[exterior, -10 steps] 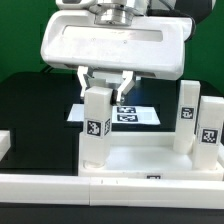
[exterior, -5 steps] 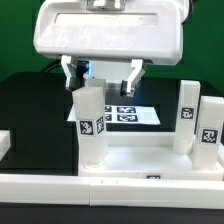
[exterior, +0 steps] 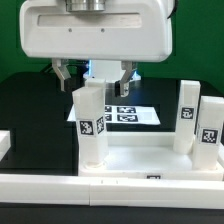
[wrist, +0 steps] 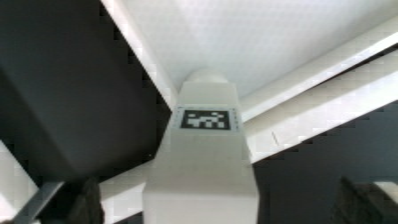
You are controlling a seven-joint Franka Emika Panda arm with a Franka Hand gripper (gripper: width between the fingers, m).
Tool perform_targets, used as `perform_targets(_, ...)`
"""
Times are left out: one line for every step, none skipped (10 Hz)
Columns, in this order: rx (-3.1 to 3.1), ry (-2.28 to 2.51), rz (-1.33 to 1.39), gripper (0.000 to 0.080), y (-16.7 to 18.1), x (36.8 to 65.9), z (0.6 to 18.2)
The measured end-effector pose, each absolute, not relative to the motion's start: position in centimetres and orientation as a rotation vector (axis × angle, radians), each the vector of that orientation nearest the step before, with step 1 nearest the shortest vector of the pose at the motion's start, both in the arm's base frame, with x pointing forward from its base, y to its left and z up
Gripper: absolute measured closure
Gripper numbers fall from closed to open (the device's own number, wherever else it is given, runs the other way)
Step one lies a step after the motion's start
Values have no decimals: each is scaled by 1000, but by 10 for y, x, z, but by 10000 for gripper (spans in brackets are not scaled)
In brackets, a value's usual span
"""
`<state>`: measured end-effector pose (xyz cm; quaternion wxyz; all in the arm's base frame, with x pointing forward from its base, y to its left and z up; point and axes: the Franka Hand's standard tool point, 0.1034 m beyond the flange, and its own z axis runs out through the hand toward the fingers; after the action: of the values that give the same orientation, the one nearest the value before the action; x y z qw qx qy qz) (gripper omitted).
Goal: Assemble desk
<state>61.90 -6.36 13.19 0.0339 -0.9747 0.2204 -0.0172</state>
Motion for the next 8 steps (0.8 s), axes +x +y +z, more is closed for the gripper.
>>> perform_targets(-3000, 681, -54, 150, -60, 620, 129)
perform_targets(-3007, 673, -56, 150, -56, 621, 126)
perform_targets(-3026, 651, -72, 150, -56, 623, 127)
perform_targets(-3017, 681, -71, 150, -56, 623, 127)
perform_targets(-3017, 682, -71, 279, -57, 623, 127)
perform_targets(-2993, 771, -69, 279, -56, 623, 127)
perform_targets(-2963, 875, -66, 416, -56, 623, 127)
perform_targets(-2928, 979, -64, 515, -56, 623, 127)
